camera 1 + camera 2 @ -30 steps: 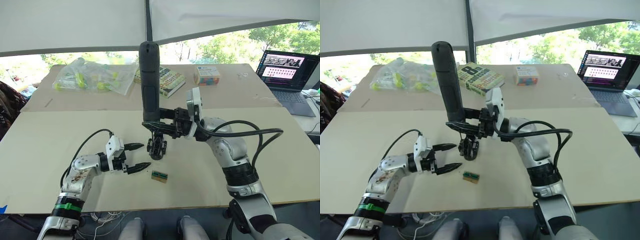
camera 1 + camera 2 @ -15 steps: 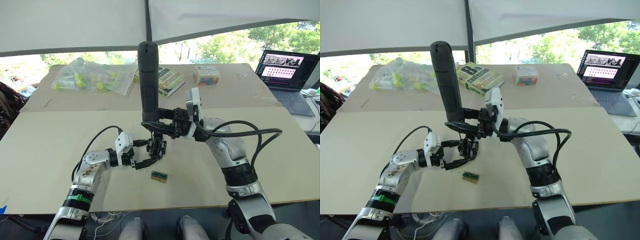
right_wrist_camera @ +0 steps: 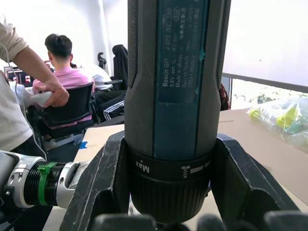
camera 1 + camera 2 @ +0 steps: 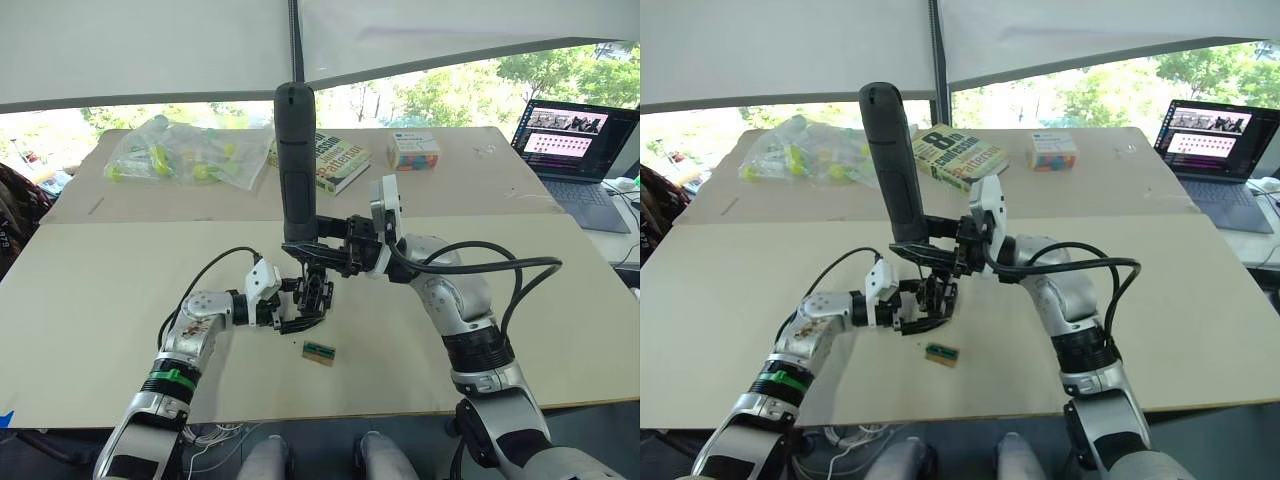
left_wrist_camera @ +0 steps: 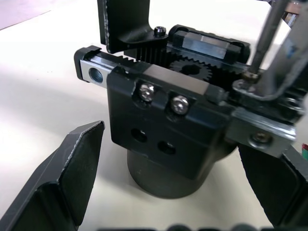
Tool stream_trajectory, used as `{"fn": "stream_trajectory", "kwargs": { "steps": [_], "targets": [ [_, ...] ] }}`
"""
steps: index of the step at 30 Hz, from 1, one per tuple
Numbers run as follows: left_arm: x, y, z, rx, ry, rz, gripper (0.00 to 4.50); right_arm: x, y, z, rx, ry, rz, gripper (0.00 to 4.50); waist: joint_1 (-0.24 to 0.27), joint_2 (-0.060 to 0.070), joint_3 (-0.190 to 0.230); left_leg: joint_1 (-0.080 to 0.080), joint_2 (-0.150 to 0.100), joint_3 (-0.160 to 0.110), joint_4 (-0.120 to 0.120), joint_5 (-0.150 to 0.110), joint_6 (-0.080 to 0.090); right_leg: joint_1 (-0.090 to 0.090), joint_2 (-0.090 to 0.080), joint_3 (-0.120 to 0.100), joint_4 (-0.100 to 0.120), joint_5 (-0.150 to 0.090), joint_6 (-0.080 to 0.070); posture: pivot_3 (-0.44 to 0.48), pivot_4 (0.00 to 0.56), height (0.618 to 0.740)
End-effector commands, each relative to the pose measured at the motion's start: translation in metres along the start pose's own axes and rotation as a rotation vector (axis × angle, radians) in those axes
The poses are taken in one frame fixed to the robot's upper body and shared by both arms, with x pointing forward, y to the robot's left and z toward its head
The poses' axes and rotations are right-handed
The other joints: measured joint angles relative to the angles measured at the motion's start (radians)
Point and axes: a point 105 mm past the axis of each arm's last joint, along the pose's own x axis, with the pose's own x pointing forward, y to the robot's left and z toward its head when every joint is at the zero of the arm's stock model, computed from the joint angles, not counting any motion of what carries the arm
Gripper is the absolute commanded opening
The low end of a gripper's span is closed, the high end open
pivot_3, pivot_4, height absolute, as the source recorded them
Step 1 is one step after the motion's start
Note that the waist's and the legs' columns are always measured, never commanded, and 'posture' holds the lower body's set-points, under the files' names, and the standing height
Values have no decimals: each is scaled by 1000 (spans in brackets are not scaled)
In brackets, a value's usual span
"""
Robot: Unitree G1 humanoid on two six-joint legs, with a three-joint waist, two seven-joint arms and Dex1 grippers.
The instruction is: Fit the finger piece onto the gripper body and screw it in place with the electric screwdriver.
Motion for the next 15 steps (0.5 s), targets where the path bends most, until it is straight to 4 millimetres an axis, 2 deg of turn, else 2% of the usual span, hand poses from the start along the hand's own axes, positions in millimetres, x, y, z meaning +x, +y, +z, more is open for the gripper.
{"fn": "stream_trajectory", "kwargs": {
  "steps": [1, 15],
  "targets": [
    [3, 0, 8, 48, -17, -22, 4500, 2, 4, 16, -61, -45, 16, 1913, 0, 0, 0, 0, 0, 0, 0, 0, 0, 0, 0, 0, 0, 0, 0, 0, 150, 740],
    [10, 1, 1, 58, 0, -28, 4500, 1, 5, 14, -59, -37, 11, 1913, 2, 0, 0, 0, 0, 0, 0, 0, 0, 0, 0, 0, 0, 0, 0, 0, 150, 740]
  ]
}}
